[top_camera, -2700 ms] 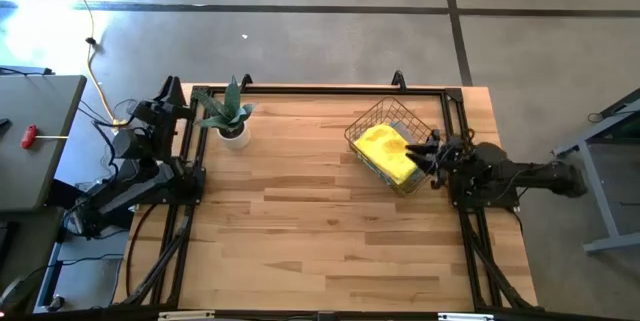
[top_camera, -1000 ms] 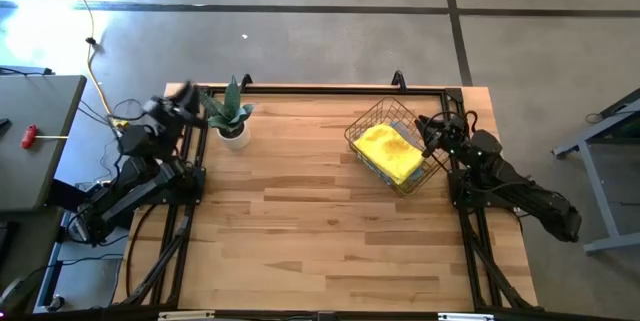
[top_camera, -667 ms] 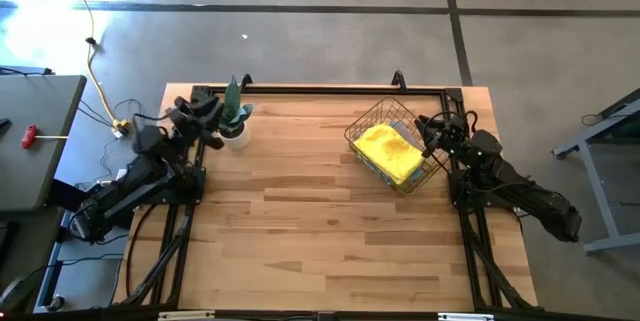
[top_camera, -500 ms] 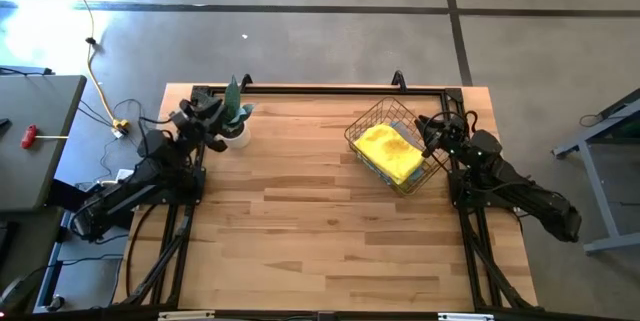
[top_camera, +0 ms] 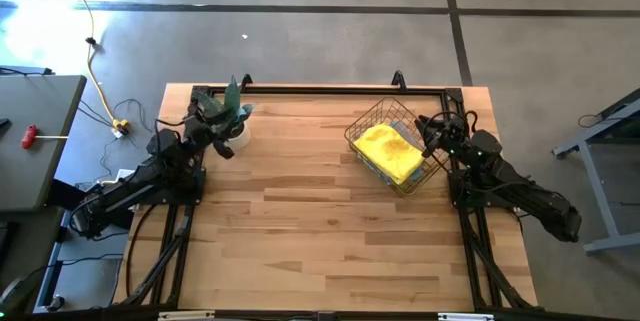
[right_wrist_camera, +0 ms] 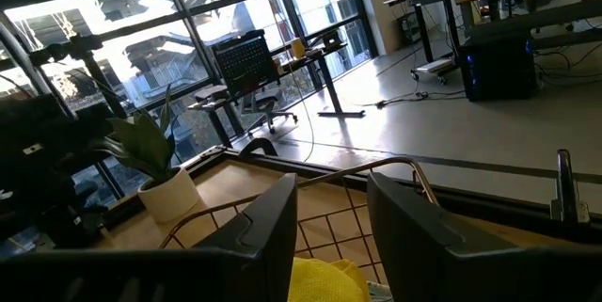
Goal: Fold microfiber towels
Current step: Return to Home Position
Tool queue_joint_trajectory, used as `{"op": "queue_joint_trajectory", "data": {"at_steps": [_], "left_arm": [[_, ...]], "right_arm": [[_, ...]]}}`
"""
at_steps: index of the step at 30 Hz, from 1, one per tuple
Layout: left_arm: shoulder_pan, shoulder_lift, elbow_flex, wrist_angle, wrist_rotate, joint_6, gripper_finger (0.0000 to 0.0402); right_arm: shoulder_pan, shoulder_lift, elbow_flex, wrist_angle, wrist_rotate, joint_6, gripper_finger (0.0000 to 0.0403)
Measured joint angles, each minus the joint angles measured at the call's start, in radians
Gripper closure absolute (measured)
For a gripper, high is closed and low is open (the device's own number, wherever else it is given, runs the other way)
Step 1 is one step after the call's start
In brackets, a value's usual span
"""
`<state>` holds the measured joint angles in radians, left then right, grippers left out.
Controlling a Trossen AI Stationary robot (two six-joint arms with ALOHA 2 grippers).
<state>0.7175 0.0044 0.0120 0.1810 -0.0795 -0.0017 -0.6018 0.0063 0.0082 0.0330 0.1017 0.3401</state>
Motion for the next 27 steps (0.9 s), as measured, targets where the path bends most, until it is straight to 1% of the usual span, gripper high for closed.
{"op": "queue_joint_trajectory", "data": {"at_steps": [3, 7, 27], "left_arm": [[0.0, 0.0, 0.0, -0.051, 0.0, 0.006, 0.0273], [0.0, 0.0, 0.0, -0.08, 0.0, 0.006, 0.0273], [0.0, 0.0, 0.0, -0.08, -0.003, 0.006, 0.0273]], "right_arm": [[0.0, 0.0, 0.0, 0.0, 0.0, 0.0, 0.0279], [0.0, 0.0, 0.0, 0.0, 0.0, 0.0, 0.0279], [0.0, 0.0, 0.0, 0.0, 0.0, 0.0, 0.0279]]}}
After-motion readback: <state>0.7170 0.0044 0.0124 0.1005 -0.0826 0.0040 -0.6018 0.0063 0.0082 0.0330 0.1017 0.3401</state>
